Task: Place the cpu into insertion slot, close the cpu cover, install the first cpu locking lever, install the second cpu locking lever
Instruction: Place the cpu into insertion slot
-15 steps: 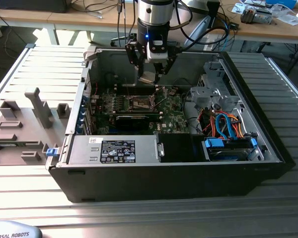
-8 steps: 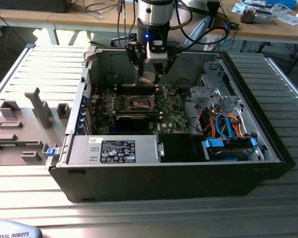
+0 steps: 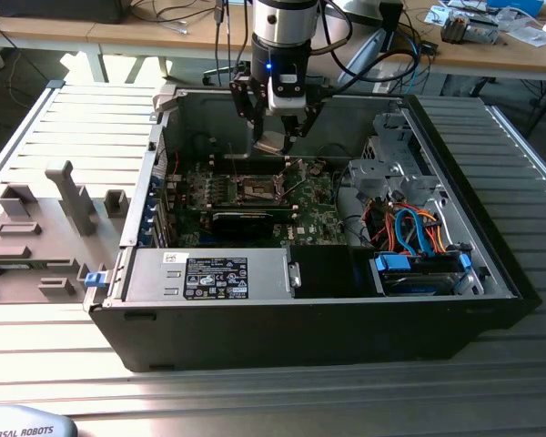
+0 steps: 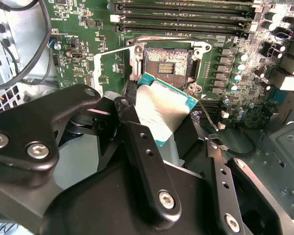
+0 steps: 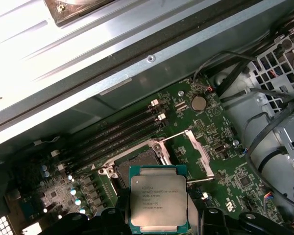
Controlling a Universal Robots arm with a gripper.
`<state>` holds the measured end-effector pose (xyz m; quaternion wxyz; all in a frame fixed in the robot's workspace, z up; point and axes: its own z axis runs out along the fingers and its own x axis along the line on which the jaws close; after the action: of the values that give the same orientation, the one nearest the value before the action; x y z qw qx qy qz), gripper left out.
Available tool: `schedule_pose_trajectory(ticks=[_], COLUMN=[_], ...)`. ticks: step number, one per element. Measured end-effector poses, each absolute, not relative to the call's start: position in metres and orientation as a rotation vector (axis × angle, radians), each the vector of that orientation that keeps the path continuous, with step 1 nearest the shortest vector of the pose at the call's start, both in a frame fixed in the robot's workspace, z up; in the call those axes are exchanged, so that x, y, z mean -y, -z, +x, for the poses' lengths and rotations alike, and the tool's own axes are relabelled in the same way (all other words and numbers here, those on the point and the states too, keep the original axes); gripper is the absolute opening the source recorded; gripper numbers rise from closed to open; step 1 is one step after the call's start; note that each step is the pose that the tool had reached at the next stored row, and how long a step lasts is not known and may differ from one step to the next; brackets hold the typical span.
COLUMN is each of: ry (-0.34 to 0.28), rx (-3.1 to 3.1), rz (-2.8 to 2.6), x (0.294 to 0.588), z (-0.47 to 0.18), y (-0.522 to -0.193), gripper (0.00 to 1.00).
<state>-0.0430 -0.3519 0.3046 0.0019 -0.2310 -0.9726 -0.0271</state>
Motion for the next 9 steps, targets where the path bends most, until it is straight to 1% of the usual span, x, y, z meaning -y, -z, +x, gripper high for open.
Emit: schedule_pose_trajectory(ticks=[9], ry=[0.085], rx=[3.049], rz=[-0.737], x=[0.3519], z=[-0.0430], y=[-0.3046], gripper=[0.54])
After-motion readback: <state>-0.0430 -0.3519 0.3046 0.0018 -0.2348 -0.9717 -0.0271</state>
